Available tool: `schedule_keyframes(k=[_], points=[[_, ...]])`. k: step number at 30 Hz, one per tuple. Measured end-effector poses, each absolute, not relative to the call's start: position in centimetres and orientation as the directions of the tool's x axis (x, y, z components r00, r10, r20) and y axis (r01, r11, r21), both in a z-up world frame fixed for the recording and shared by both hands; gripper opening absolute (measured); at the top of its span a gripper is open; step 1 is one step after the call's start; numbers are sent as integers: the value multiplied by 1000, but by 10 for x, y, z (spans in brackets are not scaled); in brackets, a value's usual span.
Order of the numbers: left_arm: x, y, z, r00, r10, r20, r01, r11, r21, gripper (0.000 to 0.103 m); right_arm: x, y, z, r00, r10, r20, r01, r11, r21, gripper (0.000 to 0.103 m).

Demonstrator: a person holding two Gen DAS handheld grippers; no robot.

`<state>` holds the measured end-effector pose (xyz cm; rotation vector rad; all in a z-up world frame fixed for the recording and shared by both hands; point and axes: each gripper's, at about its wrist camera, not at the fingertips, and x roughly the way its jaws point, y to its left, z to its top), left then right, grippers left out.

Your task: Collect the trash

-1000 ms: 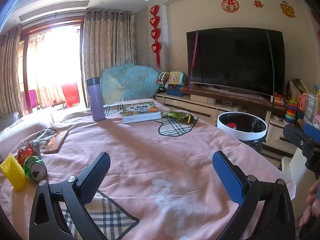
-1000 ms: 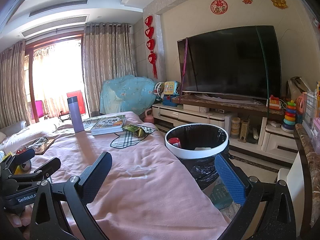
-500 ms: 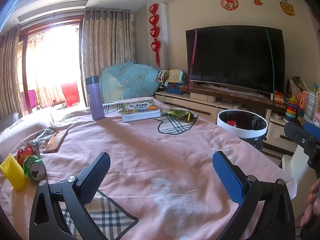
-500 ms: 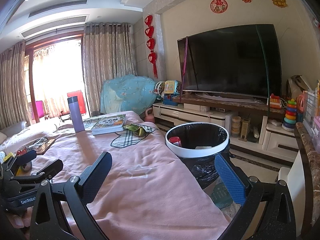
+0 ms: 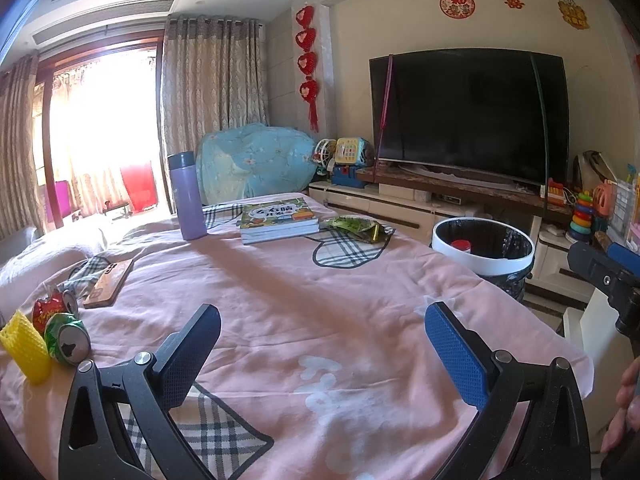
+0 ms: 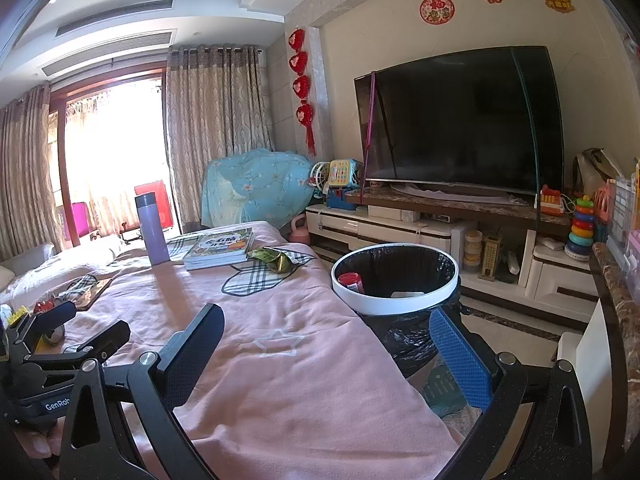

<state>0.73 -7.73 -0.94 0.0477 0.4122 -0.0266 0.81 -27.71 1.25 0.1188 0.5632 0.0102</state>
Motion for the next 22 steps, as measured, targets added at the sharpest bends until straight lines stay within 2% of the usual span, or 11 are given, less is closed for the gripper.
schedule_keyframes(k=[22], points=[[18, -77, -2, 910, -26, -414, 46, 998, 38, 102, 17, -273, 8, 824, 52, -565, 32, 990, 138, 103]])
